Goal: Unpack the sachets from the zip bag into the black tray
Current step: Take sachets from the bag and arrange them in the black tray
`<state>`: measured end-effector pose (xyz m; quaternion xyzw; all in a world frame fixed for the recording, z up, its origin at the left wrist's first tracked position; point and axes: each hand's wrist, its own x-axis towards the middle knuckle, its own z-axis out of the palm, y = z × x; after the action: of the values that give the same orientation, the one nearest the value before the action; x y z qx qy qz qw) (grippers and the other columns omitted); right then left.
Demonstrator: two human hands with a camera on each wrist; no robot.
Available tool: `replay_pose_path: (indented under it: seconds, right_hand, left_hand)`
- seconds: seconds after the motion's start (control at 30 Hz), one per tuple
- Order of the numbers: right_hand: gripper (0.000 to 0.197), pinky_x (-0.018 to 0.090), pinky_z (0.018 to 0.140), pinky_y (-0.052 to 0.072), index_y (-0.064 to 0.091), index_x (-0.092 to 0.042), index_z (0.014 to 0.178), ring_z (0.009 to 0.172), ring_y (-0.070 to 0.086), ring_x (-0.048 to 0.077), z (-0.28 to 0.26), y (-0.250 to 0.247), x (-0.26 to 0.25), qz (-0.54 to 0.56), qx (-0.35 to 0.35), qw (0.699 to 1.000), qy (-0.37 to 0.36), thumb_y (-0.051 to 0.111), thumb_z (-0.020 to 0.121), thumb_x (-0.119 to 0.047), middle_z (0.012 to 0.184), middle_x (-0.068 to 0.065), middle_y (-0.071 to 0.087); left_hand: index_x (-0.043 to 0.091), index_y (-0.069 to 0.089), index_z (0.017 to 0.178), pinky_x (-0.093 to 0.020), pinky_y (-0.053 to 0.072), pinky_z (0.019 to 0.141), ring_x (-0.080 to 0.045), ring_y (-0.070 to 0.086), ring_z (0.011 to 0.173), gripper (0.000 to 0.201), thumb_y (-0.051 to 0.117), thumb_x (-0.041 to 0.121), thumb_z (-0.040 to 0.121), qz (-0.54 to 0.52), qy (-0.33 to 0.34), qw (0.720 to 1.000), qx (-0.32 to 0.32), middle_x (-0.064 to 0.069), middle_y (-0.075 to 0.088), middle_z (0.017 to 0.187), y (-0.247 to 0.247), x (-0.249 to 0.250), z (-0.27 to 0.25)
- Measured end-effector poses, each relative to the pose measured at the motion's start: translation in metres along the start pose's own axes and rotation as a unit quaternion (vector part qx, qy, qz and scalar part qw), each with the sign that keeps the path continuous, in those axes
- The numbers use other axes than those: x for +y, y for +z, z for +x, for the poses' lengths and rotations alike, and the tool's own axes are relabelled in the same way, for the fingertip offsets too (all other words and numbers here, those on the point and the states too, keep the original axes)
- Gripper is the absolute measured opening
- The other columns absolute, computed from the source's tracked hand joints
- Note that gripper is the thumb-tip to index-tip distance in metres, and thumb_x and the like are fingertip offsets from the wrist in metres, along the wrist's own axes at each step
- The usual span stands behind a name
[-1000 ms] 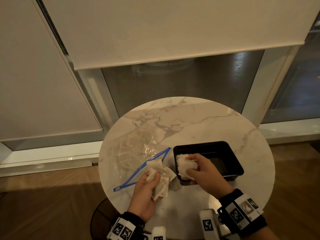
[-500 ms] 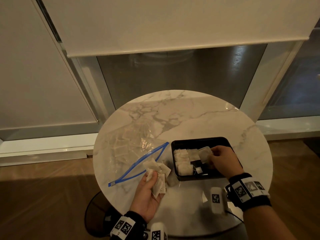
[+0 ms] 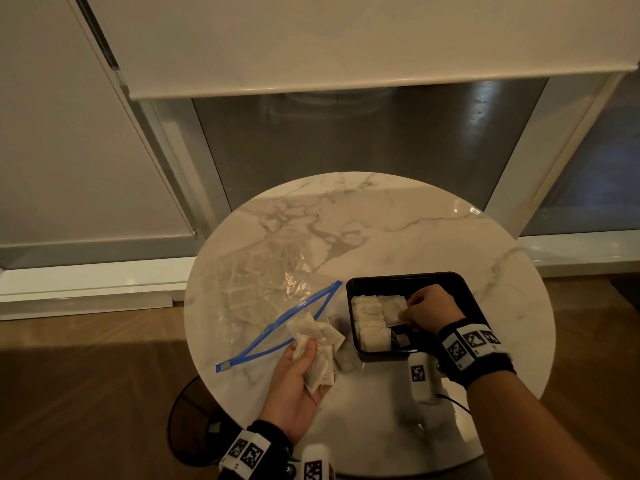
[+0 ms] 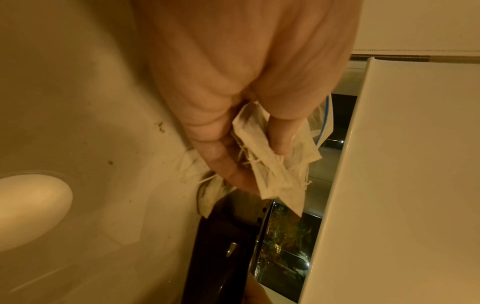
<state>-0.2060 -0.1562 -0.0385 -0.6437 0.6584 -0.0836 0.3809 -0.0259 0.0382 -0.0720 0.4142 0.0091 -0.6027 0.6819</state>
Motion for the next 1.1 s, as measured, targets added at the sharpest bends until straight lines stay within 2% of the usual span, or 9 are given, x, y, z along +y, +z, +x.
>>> replay_pose_path:
  seconds: [0.2,0.3,0.43,0.53,0.63,0.73,0.83,1.0,1.1]
  right_hand:
    - [0.014,0.033,0.073,0.056,0.069,-0.014,0.078,0.083,0.067,0.023,0.002,0.002,0.004,-0.021,-0.004,1.000,0.000,0.084,0.077,-0.013,0.086,0.009,0.070]
    - [0.016,0.035,0.081,0.056,0.068,-0.015,0.082,0.088,0.064,0.022,0.003,0.003,0.004,-0.043,-0.012,0.999,0.005,0.083,0.077,-0.016,0.092,0.008,0.069]
    - [0.040,0.030,0.070,0.050,0.057,-0.020,0.093,0.089,0.060,0.019,0.001,0.000,0.005,-0.049,-0.027,0.998,0.005,0.089,0.069,-0.023,0.097,0.004,0.062]
    - [0.049,0.029,0.072,0.050,0.057,-0.018,0.102,0.093,0.059,0.020,0.002,0.001,0.004,-0.070,-0.037,0.997,-0.003,0.090,0.067,-0.021,0.103,0.005,0.062]
    - [0.044,0.030,0.077,0.051,0.061,-0.016,0.103,0.095,0.060,0.021,0.001,0.002,0.003,-0.077,-0.031,0.996,-0.010,0.089,0.069,-0.020,0.104,0.006,0.064]
    - [0.032,0.032,0.083,0.053,0.062,-0.019,0.095,0.095,0.061,0.021,0.000,0.005,0.005,-0.074,-0.024,0.997,-0.019,0.085,0.074,-0.019,0.100,0.005,0.066]
    - [0.029,0.032,0.085,0.053,0.060,-0.021,0.094,0.093,0.060,0.019,0.000,0.006,0.006,-0.067,-0.017,0.997,-0.026,0.083,0.076,-0.017,0.099,0.003,0.065]
    - [0.032,0.033,0.084,0.054,0.064,-0.018,0.101,0.095,0.061,0.020,0.000,0.005,0.006,-0.063,-0.013,0.998,-0.021,0.083,0.075,-0.021,0.103,0.005,0.066]
    - [0.033,0.029,0.077,0.049,0.063,-0.016,0.109,0.088,0.058,0.016,-0.008,-0.003,0.004,-0.057,0.039,0.997,-0.046,0.078,0.081,-0.025,0.102,0.002,0.065]
  left_hand:
    - [0.010,0.060,0.131,-0.036,0.061,0.072,-0.023,0.072,0.095,0.043,0.062,0.018,0.089,-0.002,-0.006,1.000,-0.003,-0.016,0.070,0.120,-0.003,-0.001,0.003]
    - [0.011,0.061,0.129,-0.037,0.061,0.072,-0.022,0.073,0.093,0.043,0.062,0.018,0.087,0.004,-0.006,1.000,-0.005,-0.016,0.071,0.119,-0.004,-0.001,0.003]
    - [0.012,0.062,0.128,-0.038,0.060,0.076,-0.022,0.073,0.093,0.037,0.060,0.017,0.091,0.006,-0.008,1.000,-0.007,-0.015,0.072,0.119,-0.004,0.000,0.002]
    - [0.013,0.061,0.130,-0.038,0.060,0.076,-0.022,0.072,0.098,0.040,0.061,0.019,0.090,0.017,-0.006,1.000,-0.001,-0.015,0.071,0.122,-0.003,0.000,0.002]
    - [0.013,0.061,0.131,-0.039,0.059,0.082,-0.023,0.071,0.099,0.044,0.063,0.019,0.087,0.018,-0.007,1.000,0.001,-0.015,0.070,0.123,-0.002,0.000,0.001]
    - [0.013,0.060,0.132,-0.039,0.059,0.079,-0.023,0.072,0.098,0.042,0.061,0.018,0.090,0.020,-0.005,1.000,0.003,-0.016,0.070,0.123,-0.002,0.000,0.001]
    - [0.012,0.059,0.132,-0.038,0.058,0.077,-0.022,0.073,0.094,0.036,0.057,0.015,0.096,0.022,-0.005,1.000,0.000,-0.015,0.071,0.121,-0.002,-0.001,0.000]
    - [0.013,0.060,0.130,-0.037,0.057,0.074,-0.021,0.073,0.090,0.034,0.057,0.015,0.097,0.028,-0.007,1.000,0.007,-0.014,0.072,0.118,-0.001,0.000,-0.003]
    - [0.013,0.060,0.131,-0.038,0.058,0.072,-0.022,0.073,0.091,0.034,0.058,0.015,0.097,0.037,-0.001,0.999,0.010,-0.015,0.072,0.118,0.000,0.001,-0.005]
